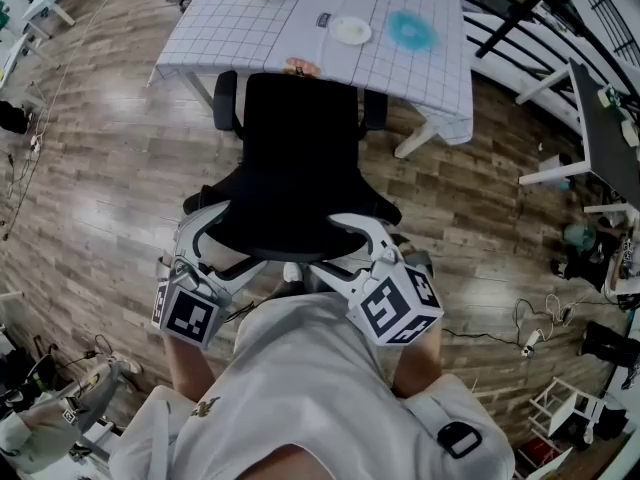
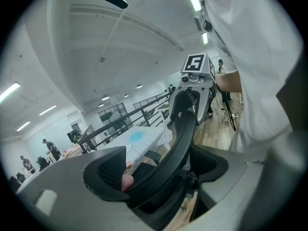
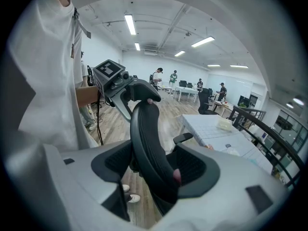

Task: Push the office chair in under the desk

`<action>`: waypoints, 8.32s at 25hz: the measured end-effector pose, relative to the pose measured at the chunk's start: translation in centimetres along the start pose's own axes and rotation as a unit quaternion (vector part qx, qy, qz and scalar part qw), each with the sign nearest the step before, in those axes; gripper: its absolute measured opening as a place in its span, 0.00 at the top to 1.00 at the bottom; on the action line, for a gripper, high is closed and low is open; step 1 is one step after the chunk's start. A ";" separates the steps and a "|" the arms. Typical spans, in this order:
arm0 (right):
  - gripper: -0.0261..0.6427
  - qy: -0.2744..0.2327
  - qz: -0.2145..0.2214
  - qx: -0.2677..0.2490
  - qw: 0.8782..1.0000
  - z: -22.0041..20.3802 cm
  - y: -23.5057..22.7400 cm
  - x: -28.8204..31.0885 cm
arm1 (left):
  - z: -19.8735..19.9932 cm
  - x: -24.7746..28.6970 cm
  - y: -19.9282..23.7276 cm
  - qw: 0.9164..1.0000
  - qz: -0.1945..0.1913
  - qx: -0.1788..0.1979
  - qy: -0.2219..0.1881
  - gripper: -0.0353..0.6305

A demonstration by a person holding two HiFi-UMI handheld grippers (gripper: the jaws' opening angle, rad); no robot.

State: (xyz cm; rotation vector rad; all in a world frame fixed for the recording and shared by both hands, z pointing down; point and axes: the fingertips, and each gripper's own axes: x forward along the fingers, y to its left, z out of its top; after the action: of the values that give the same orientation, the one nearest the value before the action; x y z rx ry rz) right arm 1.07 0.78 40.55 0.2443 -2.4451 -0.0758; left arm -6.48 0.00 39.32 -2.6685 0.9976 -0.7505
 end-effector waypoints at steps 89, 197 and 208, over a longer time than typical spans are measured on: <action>0.52 0.001 -0.028 0.004 1.000 4.9 -20.8 10.4 | -4.6 10.2 21.5 1.000 -0.023 0.007 0.003 0.32; 0.51 -0.011 -0.066 0.032 0.997 9.3 -32.9 17.3 | -7.4 15.2 35.5 0.997 -0.069 0.011 -0.019 0.31; 0.51 -0.008 -0.063 0.032 0.997 9.3 -32.7 17.4 | -7.5 15.1 35.4 0.997 -0.072 0.011 -0.016 0.31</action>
State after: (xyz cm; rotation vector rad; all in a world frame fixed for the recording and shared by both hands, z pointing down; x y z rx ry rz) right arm -12.89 -34.79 40.39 0.4270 -2.4494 -0.0553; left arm -20.39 -36.63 39.38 -2.7476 0.7911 -0.7382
